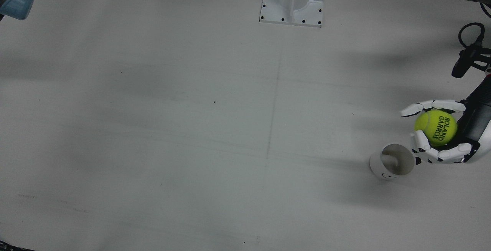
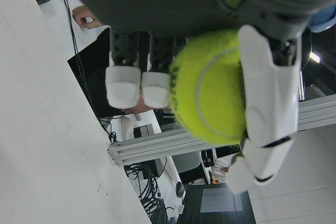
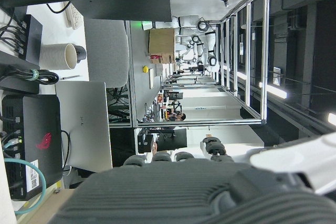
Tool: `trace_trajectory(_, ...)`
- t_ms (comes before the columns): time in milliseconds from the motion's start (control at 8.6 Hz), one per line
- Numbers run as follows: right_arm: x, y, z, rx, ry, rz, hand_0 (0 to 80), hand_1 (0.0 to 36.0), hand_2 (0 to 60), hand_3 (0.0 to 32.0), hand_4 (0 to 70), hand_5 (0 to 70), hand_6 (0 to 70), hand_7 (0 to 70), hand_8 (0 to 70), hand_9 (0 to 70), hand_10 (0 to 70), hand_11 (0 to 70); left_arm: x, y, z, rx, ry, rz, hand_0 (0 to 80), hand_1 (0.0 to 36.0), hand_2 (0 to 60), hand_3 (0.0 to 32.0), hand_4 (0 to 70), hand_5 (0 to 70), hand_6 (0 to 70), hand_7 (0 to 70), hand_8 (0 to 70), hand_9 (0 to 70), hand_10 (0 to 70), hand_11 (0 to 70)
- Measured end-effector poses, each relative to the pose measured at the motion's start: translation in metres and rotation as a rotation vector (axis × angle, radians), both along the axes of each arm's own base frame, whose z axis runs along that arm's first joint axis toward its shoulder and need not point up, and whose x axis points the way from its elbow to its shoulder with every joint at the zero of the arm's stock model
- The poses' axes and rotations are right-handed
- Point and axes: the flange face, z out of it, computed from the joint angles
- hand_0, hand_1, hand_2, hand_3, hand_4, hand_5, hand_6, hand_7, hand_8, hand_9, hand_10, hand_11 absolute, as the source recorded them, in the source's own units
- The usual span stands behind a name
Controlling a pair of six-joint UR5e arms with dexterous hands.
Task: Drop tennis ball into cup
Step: 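Hold the tennis ball in the left hand above the mug opening, then open the left hand fingers to release the ball into the mug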
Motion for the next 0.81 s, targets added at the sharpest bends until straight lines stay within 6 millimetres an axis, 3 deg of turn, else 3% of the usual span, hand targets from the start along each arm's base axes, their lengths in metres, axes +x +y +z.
trace_trajectory(116,0.0,0.0,0.0,0.0,0.0,0.0,0.0,0.0,0.0,0.0,0.0,0.0,0.0,0.0,0.0,0.0,0.0,0.0,0.0,0.0,-0.004,0.002,-0.001,0.0,50.2,34.1,60.0,0.0,70.0,57.0,70.0,70.0,70.0,70.0,70.0,70.0)
trace_trajectory(233,0.0,0.0,0.0,0.0,0.0,-0.001,0.0,0.0,0.0,0.0,0.0,0.0,0.0,0.0,0.0,0.0,0.0,0.0,0.0,-0.001,-0.007,0.002,-0.003,-0.002,50.2,34.0,60.0,0.0,70.0,67.6,70.0,70.0,70.0,70.0,70.0,70.0)
trace_trajectory(349,0.0,0.0,0.0,0.0,0.0,-0.001,0.0,0.0,0.0,0.0,0.0,0.0,0.0,0.0,0.0,0.0,0.0,0.0,-0.002,-0.001,-0.01,0.003,-0.002,-0.008,50.4,34.7,60.0,0.0,70.0,44.0,70.0,70.0,70.0,70.0,70.0,70.0)
trace_trajectory(465,0.0,0.0,0.0,0.0,0.0,0.0,0.0,0.0,0.0,0.0,0.0,0.0,0.0,0.0,0.0,0.0,0.0,0.0,-0.005,-0.002,-0.012,0.007,0.001,-0.015,56.0,36.0,60.0,0.0,70.0,65.4,70.0,70.0,70.0,70.0,70.0,70.0)
trace_trajectory(698,0.0,0.0,0.0,0.0,0.0,0.0,0.0,0.0,0.0,0.0,0.0,0.0,0.0,0.0,0.0,0.0,0.0,0.0,-0.005,-0.006,-0.004,0.007,0.0,-0.021,61.9,36.0,60.0,0.0,70.0,63.8,70.0,70.0,70.0,70.0,70.0,70.0)
trace_trajectory(814,0.0,0.0,0.0,0.0,0.0,-0.001,0.0,0.0,0.0,0.0,0.0,0.0,0.0,0.0,0.0,0.0,0.0,0.0,-0.004,-0.006,0.005,0.003,-0.004,-0.019,62.8,36.0,60.0,0.0,60.7,48.9,70.0,70.0,70.0,70.0,54.7,70.0)
